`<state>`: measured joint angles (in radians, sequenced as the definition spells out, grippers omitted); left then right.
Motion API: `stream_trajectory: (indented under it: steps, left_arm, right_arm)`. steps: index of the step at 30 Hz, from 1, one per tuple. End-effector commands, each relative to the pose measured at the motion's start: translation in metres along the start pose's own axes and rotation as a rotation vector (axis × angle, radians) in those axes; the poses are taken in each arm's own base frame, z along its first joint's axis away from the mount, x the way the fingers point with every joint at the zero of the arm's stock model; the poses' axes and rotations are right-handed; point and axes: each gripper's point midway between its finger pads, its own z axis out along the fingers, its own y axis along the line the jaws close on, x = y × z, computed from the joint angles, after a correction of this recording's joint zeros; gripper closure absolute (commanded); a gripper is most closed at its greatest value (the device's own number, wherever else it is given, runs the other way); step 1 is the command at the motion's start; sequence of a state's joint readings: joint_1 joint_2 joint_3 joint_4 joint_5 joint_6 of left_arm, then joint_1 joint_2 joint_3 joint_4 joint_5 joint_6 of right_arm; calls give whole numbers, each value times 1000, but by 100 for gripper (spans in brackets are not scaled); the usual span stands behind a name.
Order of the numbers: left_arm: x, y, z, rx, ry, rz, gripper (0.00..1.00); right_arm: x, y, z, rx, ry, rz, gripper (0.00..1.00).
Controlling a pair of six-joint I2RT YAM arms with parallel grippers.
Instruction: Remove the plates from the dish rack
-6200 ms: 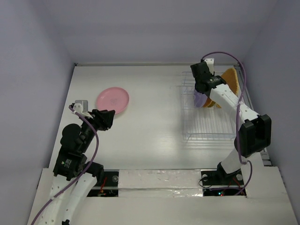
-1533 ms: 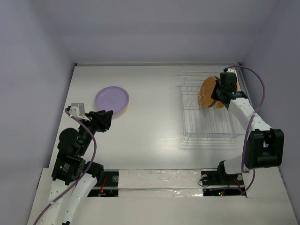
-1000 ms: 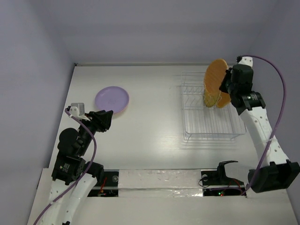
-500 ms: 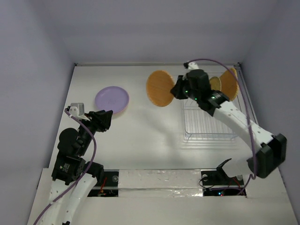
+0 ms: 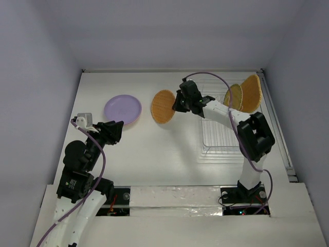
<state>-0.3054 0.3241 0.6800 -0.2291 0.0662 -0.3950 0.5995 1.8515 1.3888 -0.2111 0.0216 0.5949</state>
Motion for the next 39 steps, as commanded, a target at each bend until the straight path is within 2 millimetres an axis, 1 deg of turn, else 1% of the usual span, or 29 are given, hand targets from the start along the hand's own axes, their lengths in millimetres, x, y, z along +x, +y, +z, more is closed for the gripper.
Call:
stream_trajectory:
  steps: [1, 2, 5, 8, 9, 11, 13, 17, 22, 26, 27, 28, 30, 31, 32, 33, 34, 35, 36, 37, 38, 39]
  left_arm:
    - [-6, -1, 4, 3, -25, -2, 60]
    - [-5, -1, 4, 3, -21, -2, 60]
    - [-5, -1, 4, 5, -20, -2, 60]
    - [-5, -2, 4, 8, -20, -2, 60]
    - [-5, -2, 4, 9, -20, -2, 60]
    - [-5, -2, 4, 8, -20, -2, 60]
    - [-6, -2, 3, 9, -23, -2, 60]
    - [-7, -3, 3, 12, -29, -1, 60]
    - [-7, -3, 2, 13, -30, -3, 60]
    - [-9, -3, -1, 14, -42, -3, 59]
    - [-10, -4, -1, 17, -45, -3, 59]
    - [-10, -4, -1, 20, -44, -1, 59]
    - [-9, -4, 0, 20, -38, -1, 59]
    - [-8, -5, 0, 25, -34, 2, 59]
    - [-9, -5, 0, 24, -36, 1, 59]
    - [-9, -5, 0, 24, -40, 1, 59]
    - [-9, -5, 0, 23, -37, 1, 59]
    - [-10, -6, -1, 27, -42, -1, 59]
    - [-10, -6, -2, 27, -44, -1, 59]
    - [-10, -6, -2, 29, -45, -1, 59]
    - [-10, -6, -2, 29, -46, -1, 59]
    - [-11, -7, -3, 31, -50, 0, 59]
  right_arm:
    - [-46, 24, 4, -51, -145, 63, 99]
    - [-42, 20, 9, -35, -134, 63, 96]
    - [-37, 10, 14, 5, -130, 68, 93]
    - [-26, -4, 19, 57, -108, 69, 88]
    - [-18, -10, 22, 73, -90, 67, 85]
    - [-12, -17, 22, 93, -86, 70, 82]
    - [-4, -27, 23, 121, -78, 67, 76]
    - [7, -36, 24, 140, -63, 58, 66]
    - [15, -45, 25, 167, -50, 42, 65]
    - [14, -48, 23, 183, -53, 35, 65]
    - [10, -47, 20, 188, -59, 31, 55]
    - [7, -47, 17, 192, -67, 27, 50]
    - [-2, -42, 8, 185, -85, 17, 47]
    - [-14, -34, -6, 163, -116, 14, 46]
    - [-22, -31, -16, 155, -138, -4, 46]
    - [-29, -31, -27, 164, -157, -18, 49]
    - [-38, -32, -40, 183, -187, -33, 55]
    - [-62, -38, -67, 222, -263, -50, 64]
    - [-72, -51, -82, 260, -285, -51, 80]
    - [-87, -58, -108, 271, -337, -50, 89]
    - [-94, -69, -121, 283, -358, -36, 96]
    - [-99, -82, -133, 300, -373, -23, 100]
